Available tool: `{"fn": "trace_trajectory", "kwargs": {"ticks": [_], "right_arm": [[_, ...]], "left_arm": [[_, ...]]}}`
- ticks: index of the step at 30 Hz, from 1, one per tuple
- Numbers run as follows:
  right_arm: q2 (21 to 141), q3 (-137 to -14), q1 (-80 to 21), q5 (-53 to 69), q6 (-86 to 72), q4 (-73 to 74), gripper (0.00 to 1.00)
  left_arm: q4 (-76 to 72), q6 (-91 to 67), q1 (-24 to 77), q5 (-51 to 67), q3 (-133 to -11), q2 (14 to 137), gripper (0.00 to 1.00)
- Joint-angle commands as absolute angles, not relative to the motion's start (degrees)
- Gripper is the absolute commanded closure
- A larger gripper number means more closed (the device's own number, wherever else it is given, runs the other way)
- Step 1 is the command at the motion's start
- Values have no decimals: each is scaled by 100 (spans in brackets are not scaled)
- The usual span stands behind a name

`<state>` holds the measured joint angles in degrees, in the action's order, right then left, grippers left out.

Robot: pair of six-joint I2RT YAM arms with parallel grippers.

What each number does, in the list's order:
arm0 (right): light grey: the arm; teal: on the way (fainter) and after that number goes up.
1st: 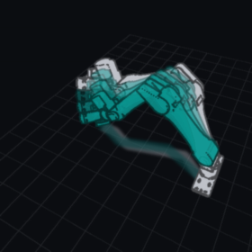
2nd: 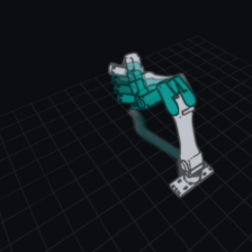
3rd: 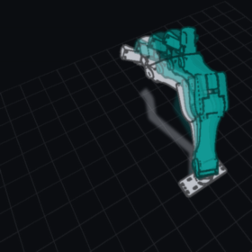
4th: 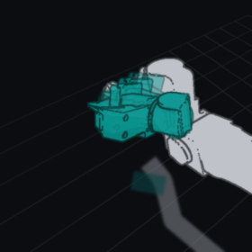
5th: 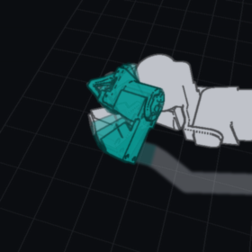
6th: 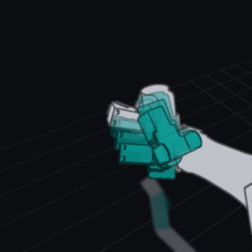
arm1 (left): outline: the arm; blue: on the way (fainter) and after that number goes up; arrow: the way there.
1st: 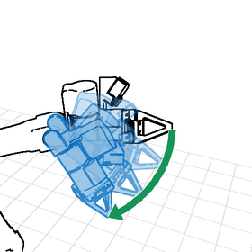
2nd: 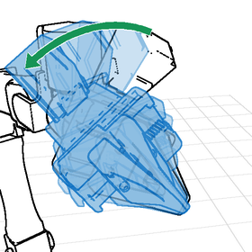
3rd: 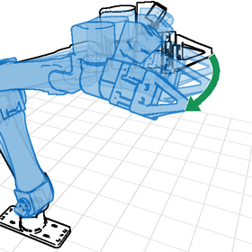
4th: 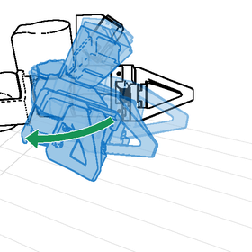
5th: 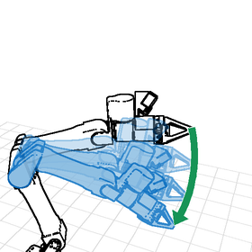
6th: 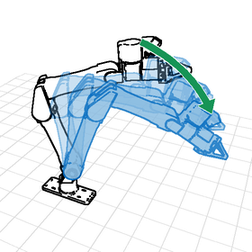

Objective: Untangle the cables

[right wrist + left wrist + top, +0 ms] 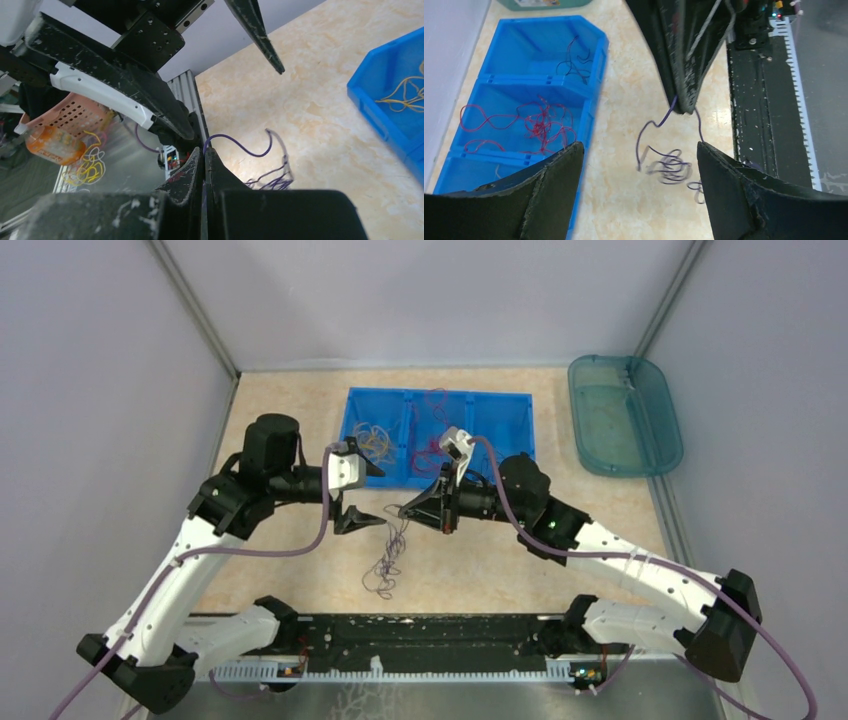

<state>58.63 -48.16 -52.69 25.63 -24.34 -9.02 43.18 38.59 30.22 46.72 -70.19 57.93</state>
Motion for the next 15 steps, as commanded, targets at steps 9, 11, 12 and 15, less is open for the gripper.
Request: {"fn": "trace_trajectory", "kwargs": {"ticks": [9, 11, 12, 15], "right_arm": [[6159, -5141, -5309, 3372, -2880, -1828, 100], [6161, -5094, -5311, 3474, -2965, -1951, 100], [6164, -5083, -5313, 3506, -2972, -1967, 100], [6168, -5072, -5311, 3538, -2984, -1951, 100]], "left_arm": [[4016, 3845, 3905, 4864, -6415, 5560, 22], [3960, 3852, 3978, 4687, -6407, 5595, 26], [3864, 3842, 3989, 4603, -6403, 5606, 30], [3794, 4048, 3995, 4463, -6445, 5613, 40]]}}
